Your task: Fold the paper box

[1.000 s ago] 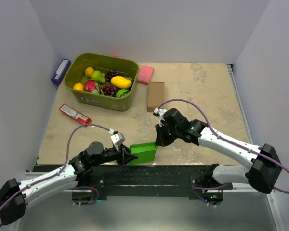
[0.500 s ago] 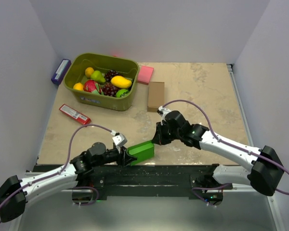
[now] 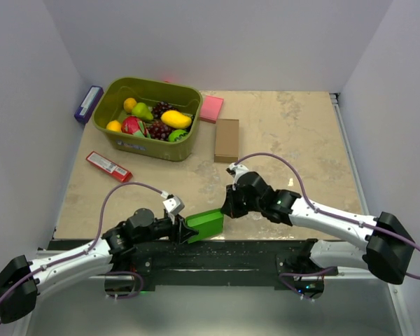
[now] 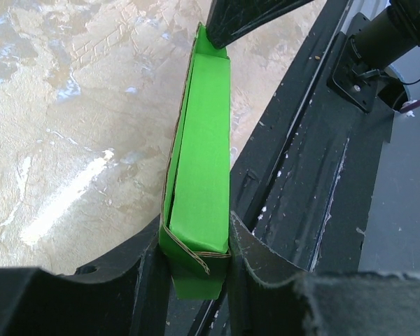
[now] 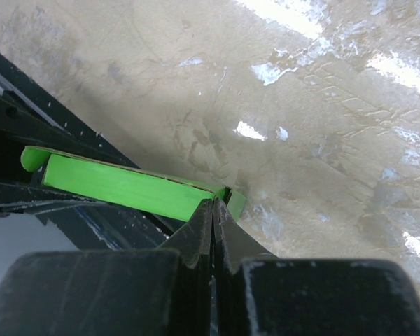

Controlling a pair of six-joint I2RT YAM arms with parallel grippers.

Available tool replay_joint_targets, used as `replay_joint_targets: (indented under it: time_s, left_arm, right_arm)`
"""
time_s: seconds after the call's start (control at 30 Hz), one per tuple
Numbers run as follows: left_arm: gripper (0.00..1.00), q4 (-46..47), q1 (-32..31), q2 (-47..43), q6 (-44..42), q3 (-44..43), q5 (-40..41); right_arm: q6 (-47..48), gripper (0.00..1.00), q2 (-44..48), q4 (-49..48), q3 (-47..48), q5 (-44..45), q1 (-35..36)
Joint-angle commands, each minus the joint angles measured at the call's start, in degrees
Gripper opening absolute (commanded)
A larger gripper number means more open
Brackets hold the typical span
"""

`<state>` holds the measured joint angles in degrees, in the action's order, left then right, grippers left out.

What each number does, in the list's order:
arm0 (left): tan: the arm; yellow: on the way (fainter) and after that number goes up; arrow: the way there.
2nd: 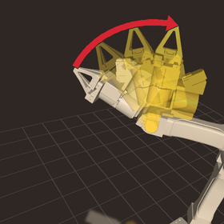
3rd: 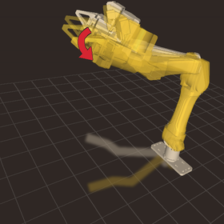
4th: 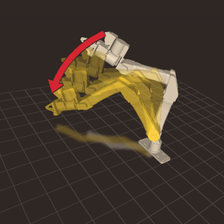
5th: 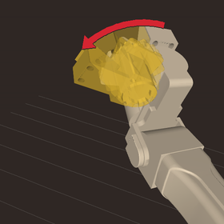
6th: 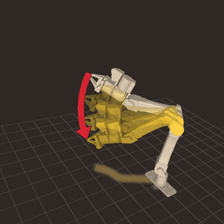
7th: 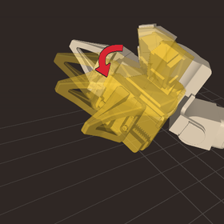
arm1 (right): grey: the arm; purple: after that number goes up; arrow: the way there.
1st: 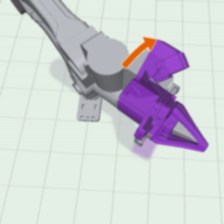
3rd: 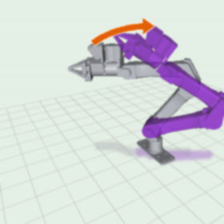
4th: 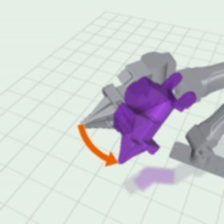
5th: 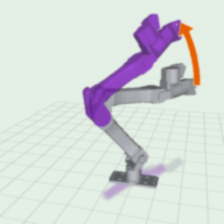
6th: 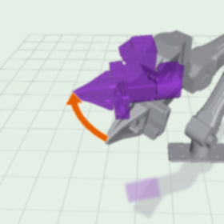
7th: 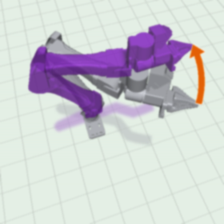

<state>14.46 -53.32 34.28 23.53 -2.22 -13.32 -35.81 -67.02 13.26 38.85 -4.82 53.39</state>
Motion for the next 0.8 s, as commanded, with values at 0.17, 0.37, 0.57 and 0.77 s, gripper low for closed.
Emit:
replay_joint_targets:
  time_s: [0.17, 0.37, 0.57, 0.77]
  left_arm:
    - [0.00, 6.46, 0.23, -0.01, 1.87, 1.87, 6.37]
    - [0.00, 5.93, 0.23, -0.36, 2.22, 1.95, 7.35]
    - [0.00, 8.04, 0.23, 0.60, 0.73, 2.13, 3.04]
    - [0.00, 8.66, -0.29, 1.49, 0.03, 2.04, 2.42]
  right_arm:
    - [-3.21, 0.00, -1.62, 6.24, 0.52, 4.64, 9.45]
    - [-5.49, 0.00, -2.85, 10.56, 0.09, 8.42, 12.71]
    - [-5.84, 0.05, -0.65, 15.12, 5.00, 10.79, 12.80]
    - [-10.40, 0.54, 0.66, 18.30, 11.42, 15.88, 12.88]
